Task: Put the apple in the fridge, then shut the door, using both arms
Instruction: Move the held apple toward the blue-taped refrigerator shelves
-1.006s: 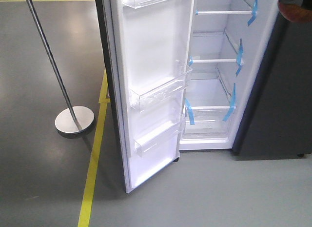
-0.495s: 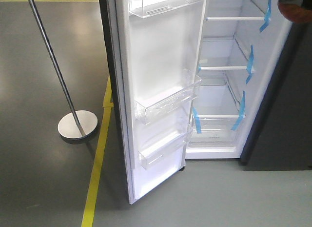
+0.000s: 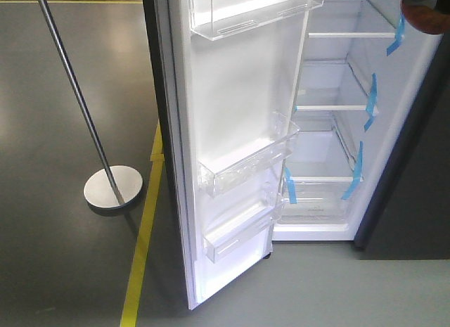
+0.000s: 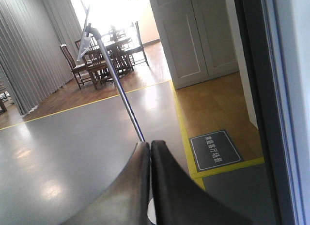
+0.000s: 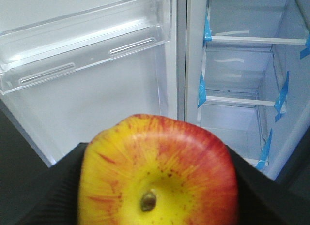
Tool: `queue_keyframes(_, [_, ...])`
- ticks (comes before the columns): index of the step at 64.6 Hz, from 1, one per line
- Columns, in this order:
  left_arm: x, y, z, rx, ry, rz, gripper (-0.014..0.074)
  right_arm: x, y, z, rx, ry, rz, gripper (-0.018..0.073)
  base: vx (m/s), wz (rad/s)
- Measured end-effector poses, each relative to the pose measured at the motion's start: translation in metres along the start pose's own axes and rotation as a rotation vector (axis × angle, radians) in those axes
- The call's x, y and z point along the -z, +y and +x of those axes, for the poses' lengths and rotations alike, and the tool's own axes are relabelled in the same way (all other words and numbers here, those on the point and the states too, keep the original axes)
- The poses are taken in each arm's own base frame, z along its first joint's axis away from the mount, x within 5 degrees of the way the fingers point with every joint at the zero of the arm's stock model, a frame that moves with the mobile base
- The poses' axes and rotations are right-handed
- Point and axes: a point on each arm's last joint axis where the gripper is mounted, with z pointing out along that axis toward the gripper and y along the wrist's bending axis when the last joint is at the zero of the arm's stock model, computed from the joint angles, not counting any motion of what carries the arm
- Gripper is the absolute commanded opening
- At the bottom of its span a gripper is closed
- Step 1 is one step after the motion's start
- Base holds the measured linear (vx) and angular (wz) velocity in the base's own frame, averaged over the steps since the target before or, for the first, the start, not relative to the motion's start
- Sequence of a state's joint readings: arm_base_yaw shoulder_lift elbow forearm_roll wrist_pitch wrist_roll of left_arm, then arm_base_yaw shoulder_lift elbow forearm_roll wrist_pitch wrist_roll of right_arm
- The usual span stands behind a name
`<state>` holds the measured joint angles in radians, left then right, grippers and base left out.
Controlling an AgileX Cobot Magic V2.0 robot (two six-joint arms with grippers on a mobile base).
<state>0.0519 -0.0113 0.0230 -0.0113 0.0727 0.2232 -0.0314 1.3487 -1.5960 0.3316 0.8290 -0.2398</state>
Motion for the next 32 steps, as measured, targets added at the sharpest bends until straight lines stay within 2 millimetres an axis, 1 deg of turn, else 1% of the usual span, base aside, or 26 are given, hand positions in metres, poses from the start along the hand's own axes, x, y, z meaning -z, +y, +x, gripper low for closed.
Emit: queue_keyframes(32, [0.0,0.0,0.0,0.0,0.0,0.0,-0.0006,0.0,0.0,0.0,0.0,0.0,0.0,0.0036,0.09,-0.01])
